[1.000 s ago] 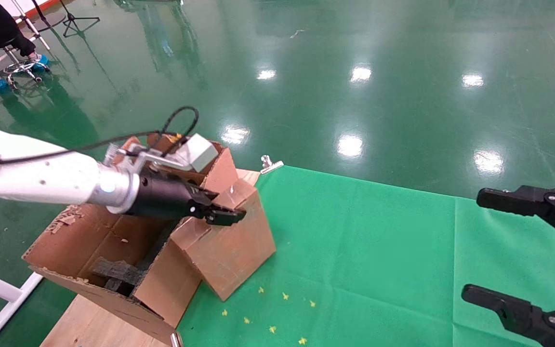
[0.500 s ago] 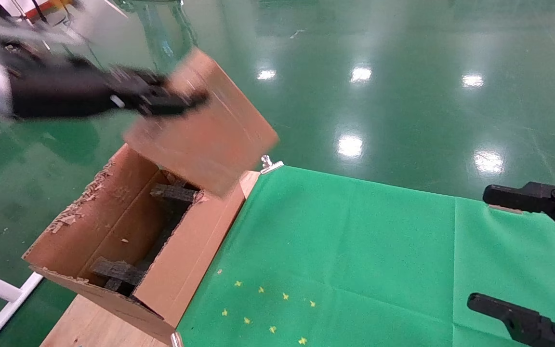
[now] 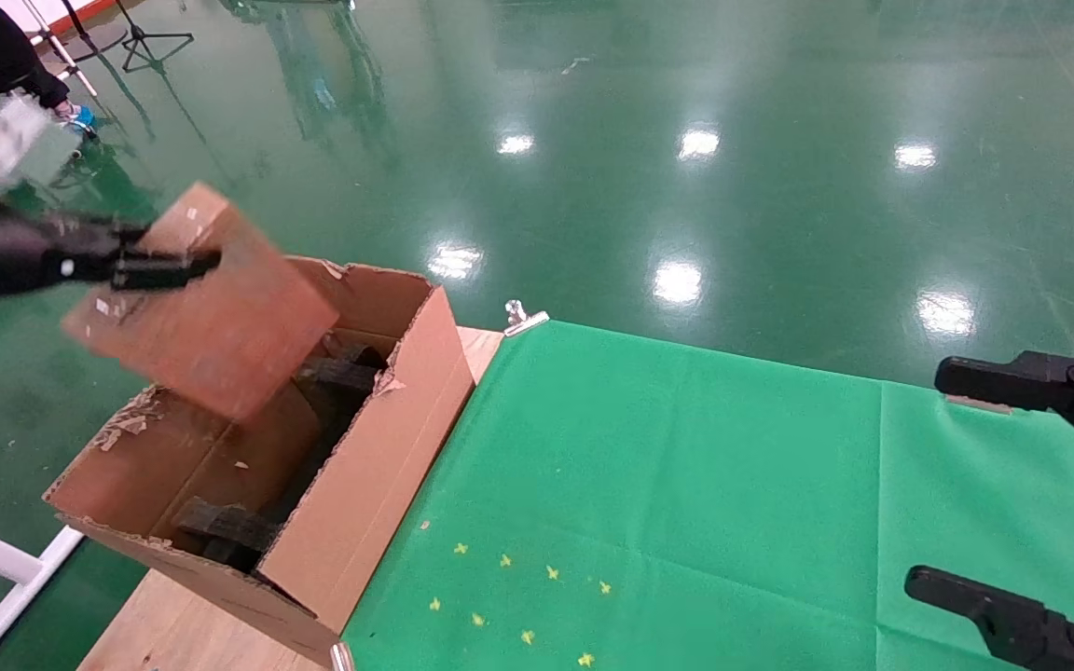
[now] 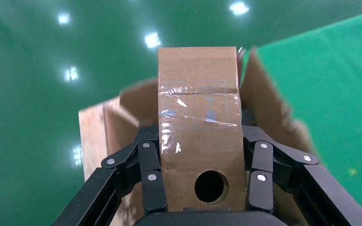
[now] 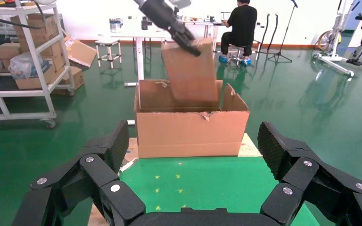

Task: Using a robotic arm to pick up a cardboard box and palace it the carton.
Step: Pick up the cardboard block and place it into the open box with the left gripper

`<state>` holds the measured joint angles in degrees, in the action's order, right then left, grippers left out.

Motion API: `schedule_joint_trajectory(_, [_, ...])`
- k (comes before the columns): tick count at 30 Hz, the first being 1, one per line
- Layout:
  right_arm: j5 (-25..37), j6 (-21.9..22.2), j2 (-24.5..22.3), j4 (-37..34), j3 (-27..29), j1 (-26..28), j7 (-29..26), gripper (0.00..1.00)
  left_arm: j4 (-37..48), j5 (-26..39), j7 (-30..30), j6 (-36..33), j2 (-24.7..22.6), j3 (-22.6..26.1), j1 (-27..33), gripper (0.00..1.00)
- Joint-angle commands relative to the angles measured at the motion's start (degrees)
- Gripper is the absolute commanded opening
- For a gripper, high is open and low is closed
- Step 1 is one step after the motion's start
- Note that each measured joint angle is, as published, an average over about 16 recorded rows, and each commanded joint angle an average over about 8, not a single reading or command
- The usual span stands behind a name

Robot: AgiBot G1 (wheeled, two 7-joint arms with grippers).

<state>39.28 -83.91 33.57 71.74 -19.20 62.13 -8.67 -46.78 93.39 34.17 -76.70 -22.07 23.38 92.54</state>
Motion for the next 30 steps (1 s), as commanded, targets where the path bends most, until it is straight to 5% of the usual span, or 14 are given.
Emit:
schedule_joint_trajectory(1, [0.00, 0.00, 0.00, 0.00, 0.00, 0.00, 0.00, 1.00, 3.88, 0.67, -2.51, 0.79, 0.10, 0.33, -0.81, 0.00])
schedule_joint_trajectory(11, [0.00, 0.00, 0.00, 0.00, -0.01, 0.00, 0.00, 1.00, 19.06, 2.93, -10.17, 8.85, -4.13, 1.09, -2.44, 0.00])
schedule_joint_trajectory(30, [-0.01, 0.01, -0.01, 0.00, -0.01, 0.00, 0.01, 1.00, 34.10, 11.56, -12.87, 16.25, -12.28, 5.93, 1.24, 0.00])
